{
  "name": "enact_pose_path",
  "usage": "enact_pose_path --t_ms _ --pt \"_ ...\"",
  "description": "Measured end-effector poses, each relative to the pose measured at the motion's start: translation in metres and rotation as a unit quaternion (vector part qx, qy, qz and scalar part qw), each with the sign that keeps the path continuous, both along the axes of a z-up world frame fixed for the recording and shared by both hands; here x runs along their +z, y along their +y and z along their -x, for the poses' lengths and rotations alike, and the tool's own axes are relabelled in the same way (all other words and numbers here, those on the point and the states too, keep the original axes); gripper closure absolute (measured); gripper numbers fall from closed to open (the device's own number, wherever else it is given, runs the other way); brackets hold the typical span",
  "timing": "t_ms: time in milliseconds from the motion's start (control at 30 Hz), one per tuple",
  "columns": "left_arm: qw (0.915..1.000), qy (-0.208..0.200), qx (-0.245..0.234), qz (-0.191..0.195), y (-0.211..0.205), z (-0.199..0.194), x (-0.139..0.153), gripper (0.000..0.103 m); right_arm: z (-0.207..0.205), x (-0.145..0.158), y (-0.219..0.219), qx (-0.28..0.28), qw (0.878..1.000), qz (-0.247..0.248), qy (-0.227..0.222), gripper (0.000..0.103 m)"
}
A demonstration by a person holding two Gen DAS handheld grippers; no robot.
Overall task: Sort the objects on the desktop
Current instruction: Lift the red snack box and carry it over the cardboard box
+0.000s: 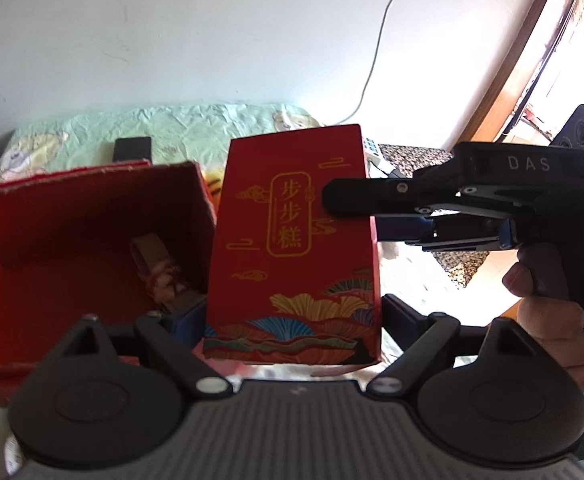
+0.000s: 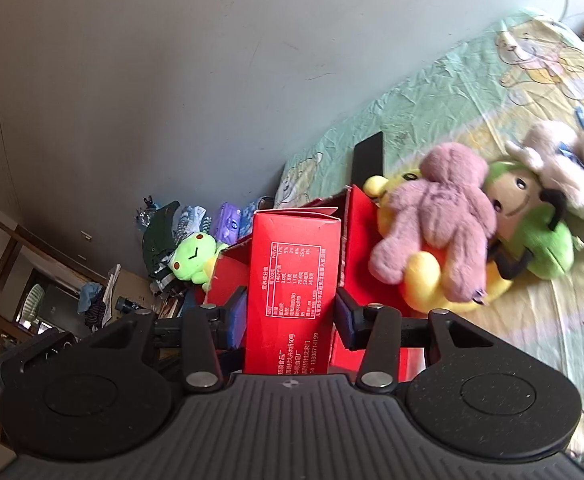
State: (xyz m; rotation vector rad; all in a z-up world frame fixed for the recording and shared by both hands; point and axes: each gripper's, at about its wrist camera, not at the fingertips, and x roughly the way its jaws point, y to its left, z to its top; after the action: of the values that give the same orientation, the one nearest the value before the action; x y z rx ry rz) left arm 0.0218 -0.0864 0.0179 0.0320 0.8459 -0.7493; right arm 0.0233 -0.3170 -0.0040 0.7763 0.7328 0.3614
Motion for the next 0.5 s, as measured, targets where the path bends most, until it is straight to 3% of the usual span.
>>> enact_pose_path --t_ms 233,500 --pt "0.9988 0.014 0.037 -0.030 0.048 -0.056 -0.006 0.014 -0.072 -0.020 0.048 0.040 0.999 -0.008 0.029 0.055" --pt "0.9933 0.082 0.055 -0.060 0.100 -0.112 -0.054 0.013 -0.130 -0.062 0.089 0.071 0.992 -0.022 0.105 0.055"
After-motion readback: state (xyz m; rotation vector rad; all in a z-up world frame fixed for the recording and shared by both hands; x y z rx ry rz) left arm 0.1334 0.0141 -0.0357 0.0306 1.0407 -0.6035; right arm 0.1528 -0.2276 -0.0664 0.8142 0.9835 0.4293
